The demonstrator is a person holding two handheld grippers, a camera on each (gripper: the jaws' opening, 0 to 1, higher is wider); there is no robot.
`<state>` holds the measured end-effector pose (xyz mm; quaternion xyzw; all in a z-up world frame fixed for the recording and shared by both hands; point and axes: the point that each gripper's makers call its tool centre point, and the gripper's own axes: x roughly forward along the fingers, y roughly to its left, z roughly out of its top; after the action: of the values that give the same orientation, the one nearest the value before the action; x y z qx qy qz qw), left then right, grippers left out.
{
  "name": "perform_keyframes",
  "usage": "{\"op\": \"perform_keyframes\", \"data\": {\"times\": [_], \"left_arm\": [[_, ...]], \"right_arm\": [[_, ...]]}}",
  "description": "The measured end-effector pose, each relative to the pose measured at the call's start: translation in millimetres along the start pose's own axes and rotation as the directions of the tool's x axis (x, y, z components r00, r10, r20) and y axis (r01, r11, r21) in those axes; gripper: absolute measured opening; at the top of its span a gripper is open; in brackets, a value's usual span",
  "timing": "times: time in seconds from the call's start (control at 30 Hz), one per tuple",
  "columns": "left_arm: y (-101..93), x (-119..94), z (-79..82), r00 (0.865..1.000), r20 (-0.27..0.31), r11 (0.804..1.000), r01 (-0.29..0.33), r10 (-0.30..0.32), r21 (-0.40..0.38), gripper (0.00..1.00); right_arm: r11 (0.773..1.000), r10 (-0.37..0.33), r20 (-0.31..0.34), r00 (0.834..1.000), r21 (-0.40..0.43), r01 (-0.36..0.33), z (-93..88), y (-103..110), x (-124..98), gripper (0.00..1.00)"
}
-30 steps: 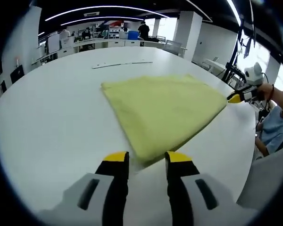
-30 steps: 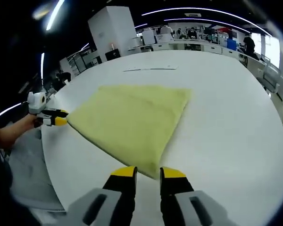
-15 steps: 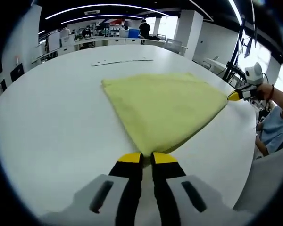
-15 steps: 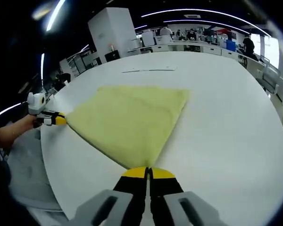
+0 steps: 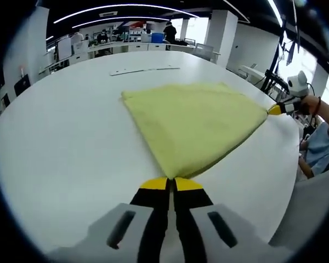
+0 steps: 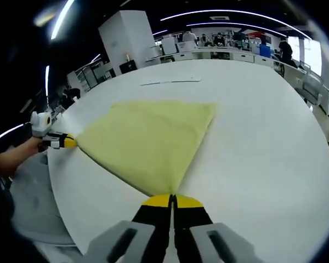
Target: Fold the garment on the visible template until the final outline fits inside the template.
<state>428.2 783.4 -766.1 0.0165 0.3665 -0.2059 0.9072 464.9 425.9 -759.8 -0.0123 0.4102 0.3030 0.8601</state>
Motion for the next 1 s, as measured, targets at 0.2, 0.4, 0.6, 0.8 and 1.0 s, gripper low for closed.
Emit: {"op": "perform_keyframes", "data": {"times": [0.2, 0.4, 0.6, 0.8, 1.0], "left_arm": [[-3.2, -8.3, -5.5, 1.000, -0.005, 1.000, -0.001, 0.001, 0.005, 0.00], [-6.8, -13.2, -11.1, 1.000, -0.010, 1.000, 0.003, -0.003, -0.003, 0.00], [-6.4, -14.4, -13.6, 1.000, 0.000, 0.998, 0.011, -0.011, -0.056, 0.00], [-1.4, -18.8, -14.5, 1.000, 0.010, 0.995, -0.002, 0.003, -0.100, 0.00], [-1.1, -26.8, -4.0, 0.998, 0.065, 0.991, 0.001, 0.008, -0.137, 0.17]], "right_arm": [[1.000, 0.008, -0.001, 1.000, 0.006, -0.008, -5.0, 3.4, -4.0, 0.00], [1.000, 0.014, 0.006, 1.000, 0.013, -0.014, -8.4, 6.5, -9.6, 0.00], [1.000, 0.022, 0.015, 1.000, 0.013, -0.022, -8.9, 7.8, -11.1, 0.00], [0.999, 0.031, 0.024, 0.999, 0.029, -0.032, -7.7, 9.4, -10.0, 0.00], [1.000, -0.023, 0.046, 0.999, 0.020, 0.022, -0.6, 3.9, -10.5, 0.17]]}}
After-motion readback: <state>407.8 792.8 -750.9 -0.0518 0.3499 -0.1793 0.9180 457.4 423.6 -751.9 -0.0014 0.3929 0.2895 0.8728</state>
